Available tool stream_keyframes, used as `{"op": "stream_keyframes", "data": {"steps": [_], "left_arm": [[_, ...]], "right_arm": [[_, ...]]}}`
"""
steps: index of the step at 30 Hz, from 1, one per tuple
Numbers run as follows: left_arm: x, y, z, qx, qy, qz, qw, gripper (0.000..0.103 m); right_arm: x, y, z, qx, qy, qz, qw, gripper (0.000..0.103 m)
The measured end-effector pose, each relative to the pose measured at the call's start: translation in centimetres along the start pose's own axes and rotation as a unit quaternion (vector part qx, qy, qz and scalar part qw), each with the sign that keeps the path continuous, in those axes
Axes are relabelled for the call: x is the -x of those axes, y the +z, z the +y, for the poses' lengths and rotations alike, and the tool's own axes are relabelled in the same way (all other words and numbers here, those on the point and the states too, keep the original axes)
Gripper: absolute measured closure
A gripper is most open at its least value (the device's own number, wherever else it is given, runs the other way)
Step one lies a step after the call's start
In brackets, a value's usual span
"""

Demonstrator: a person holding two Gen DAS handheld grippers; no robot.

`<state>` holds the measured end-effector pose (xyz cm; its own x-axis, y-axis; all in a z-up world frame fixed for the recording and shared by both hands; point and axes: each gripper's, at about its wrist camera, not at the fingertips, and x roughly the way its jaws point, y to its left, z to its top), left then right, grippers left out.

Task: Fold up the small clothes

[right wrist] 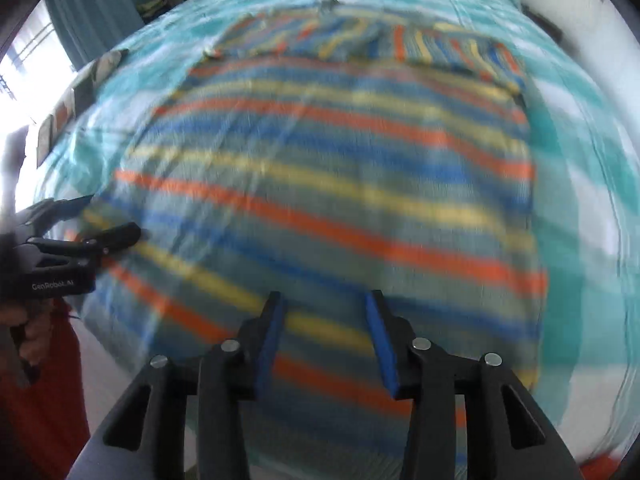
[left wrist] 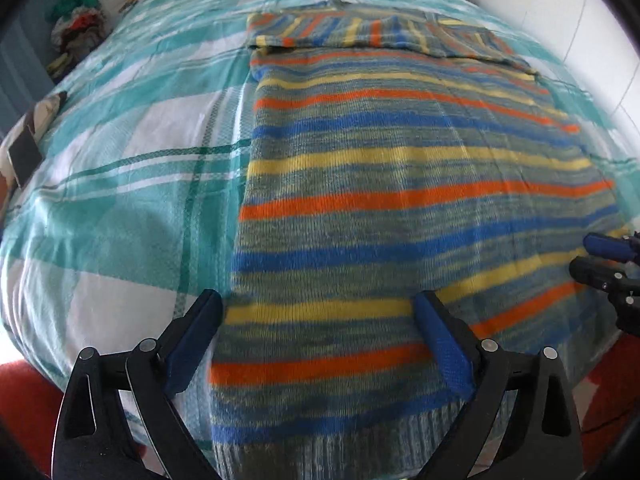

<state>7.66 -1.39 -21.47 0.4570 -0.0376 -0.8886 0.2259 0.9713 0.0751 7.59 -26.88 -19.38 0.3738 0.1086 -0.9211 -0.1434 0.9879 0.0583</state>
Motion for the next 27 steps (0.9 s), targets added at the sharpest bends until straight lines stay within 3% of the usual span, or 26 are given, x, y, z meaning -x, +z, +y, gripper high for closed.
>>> {"op": "stream_keyframes", "data": {"steps": [4,9,27], "left_arm": [[-0.3,0.4,0.1,0.009,-0.001,0.011,0.9999,0.004],[-0.9,0.2,-0.1,0.003,0.009,-0.007,0.9999,0.001],[-0.5,-0.7,-0.1,0.001,0.006,-0.022,0.9997,0.001]], "right_arm": [[0.0,-0.9,0.2,-0.006,-0.019,-0.012,1.0,0.059],[-0.4,-1.4,1.1,0.017,-0.046,-0.036,0.998,0.058],[-0.4,-1.9,1.1,0.009,-0.047,-0.05,0.998,0.057]]}}
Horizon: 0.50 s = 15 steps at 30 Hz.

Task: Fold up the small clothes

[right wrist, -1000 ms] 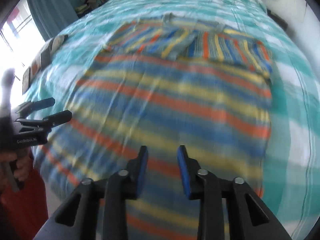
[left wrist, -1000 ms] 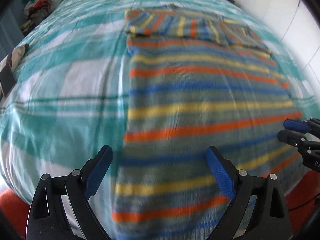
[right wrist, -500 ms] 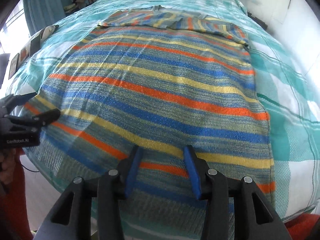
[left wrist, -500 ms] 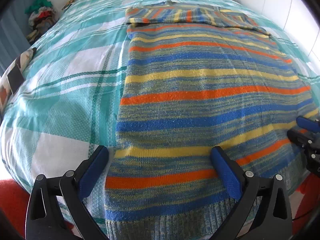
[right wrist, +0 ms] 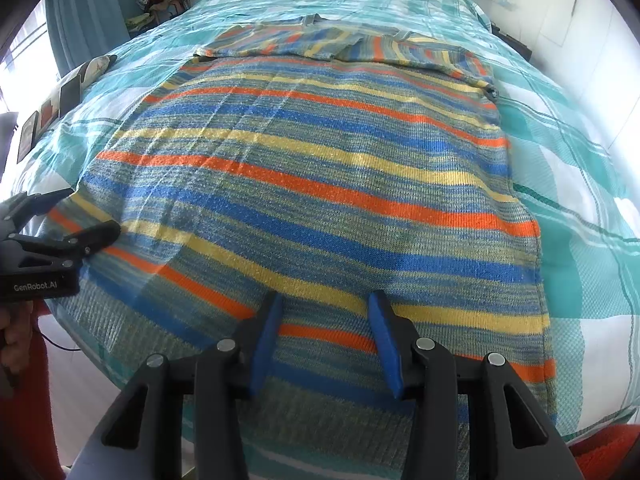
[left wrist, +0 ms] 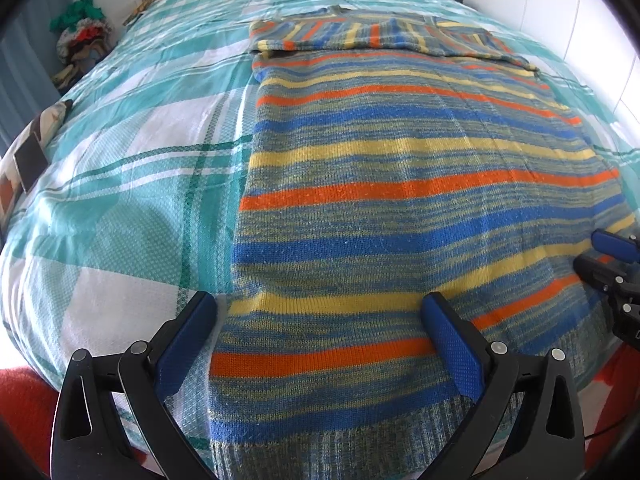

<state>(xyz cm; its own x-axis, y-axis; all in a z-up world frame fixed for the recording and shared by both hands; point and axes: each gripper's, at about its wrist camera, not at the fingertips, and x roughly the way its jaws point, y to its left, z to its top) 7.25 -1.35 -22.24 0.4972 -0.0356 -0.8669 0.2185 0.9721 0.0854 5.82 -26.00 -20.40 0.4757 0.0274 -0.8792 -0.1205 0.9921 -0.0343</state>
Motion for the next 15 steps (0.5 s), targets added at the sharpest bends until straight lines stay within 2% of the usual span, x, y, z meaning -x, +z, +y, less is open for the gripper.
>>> {"op": "stream_keyframes", "data": {"steps": [15], "left_arm": [[0.05,-0.04,-0.16,-0.005,0.001,-0.005,1.0,0.001]], "right_arm": [[0.04,-0.03,0.1,0.002,-0.005,-0.003,1.0,0.057]]}}
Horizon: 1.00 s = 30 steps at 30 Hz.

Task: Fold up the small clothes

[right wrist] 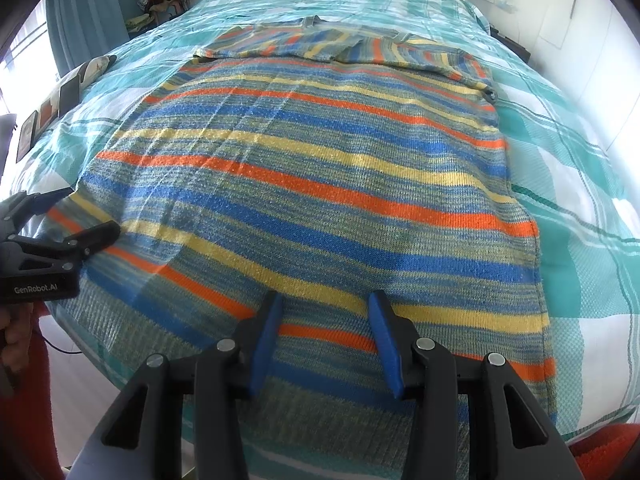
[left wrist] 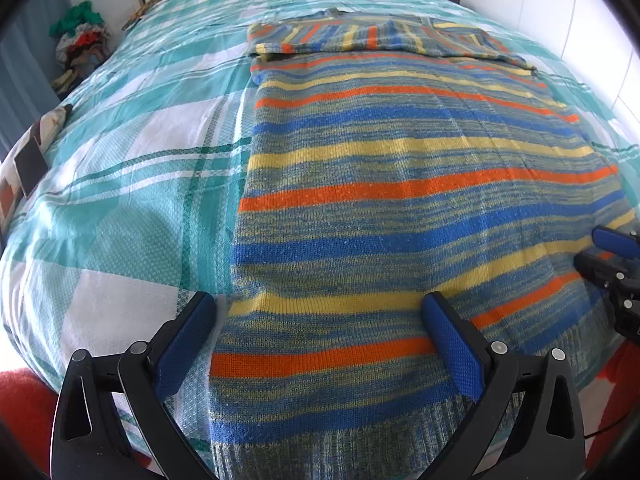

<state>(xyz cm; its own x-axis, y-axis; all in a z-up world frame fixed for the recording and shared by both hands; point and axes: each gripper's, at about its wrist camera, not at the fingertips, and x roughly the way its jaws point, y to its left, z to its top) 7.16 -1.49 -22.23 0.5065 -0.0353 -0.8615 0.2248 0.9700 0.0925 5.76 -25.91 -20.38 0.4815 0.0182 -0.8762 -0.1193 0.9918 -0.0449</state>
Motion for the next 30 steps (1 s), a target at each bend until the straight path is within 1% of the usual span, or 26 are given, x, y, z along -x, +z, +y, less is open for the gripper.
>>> {"op": "stream_keyframes", "data": {"steps": [16,23,30], "left_arm": [[-0.03,0.11,0.02,-0.001,-0.002,0.002,1.0,0.001],[-0.09,0.43,0.23,0.0,-0.008,0.013,0.9999,0.001],[0.25,0.21,0.47,0.001,-0.015,0.014,0.9998,0.001]], "right_arm": [[0.01,0.0,0.0,-0.002,-0.001,-0.001,1.0,0.057],[0.29,0.15,-0.21,-0.012,0.0,0.002,1.0,0.057],[0.93,-0.15,-0.25,-0.023,-0.001,0.005,1.0,0.051]]}}
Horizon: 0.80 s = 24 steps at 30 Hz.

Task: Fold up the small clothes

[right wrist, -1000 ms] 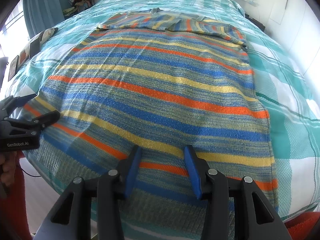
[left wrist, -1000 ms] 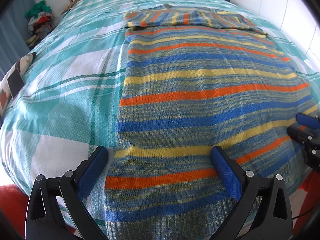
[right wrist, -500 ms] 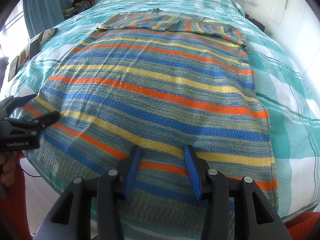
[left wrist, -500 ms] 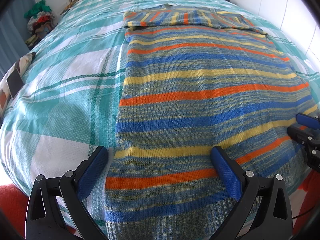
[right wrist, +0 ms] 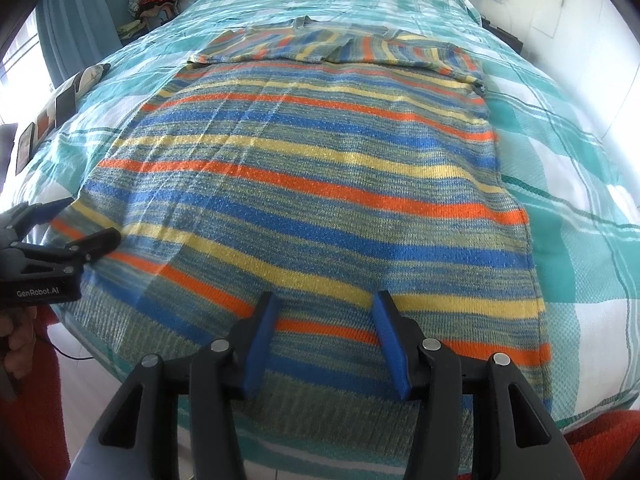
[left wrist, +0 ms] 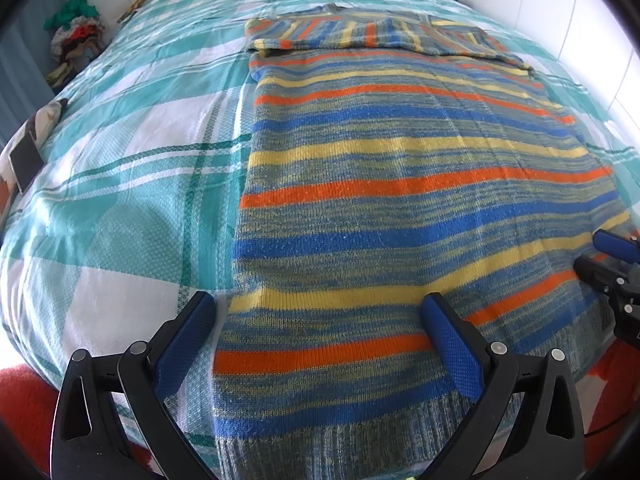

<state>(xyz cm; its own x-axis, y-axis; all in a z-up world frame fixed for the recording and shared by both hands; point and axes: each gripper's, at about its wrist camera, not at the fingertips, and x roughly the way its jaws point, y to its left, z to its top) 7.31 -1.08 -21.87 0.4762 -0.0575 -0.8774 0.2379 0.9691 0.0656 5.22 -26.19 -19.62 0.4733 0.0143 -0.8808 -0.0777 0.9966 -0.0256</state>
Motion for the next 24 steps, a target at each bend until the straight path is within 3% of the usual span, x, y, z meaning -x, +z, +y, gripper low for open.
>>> {"op": "stream_keyframes", "data": {"steps": [10,17,21,24], "left_arm": [[2.1,-0.5,0.9,-0.003,-0.027,0.01,0.9996,0.001],[4.1,-1.7,3.7,0.03,-0.028,0.02,0.999,0.001],[4.1,-3.3,4.9,0.045,-0.053,0.049,0.9964,0.002],[3.6,-3.7,4.7,0.044,-0.066,0.063,0.9948,0.004]], "right_arm": [[3.1,-0.5,-1.7,-0.065,-0.019,-0.009,0.998,0.049],[6.4,-1.2,-5.4,-0.128,-0.036,-0.037,0.99,0.049],[9.0,-1.2,-8.8,-0.157,-0.052,-0.053,0.985,0.049],[9.2,-1.7,-12.1,-0.196,-0.034,-0.018,0.98,0.048]]}}
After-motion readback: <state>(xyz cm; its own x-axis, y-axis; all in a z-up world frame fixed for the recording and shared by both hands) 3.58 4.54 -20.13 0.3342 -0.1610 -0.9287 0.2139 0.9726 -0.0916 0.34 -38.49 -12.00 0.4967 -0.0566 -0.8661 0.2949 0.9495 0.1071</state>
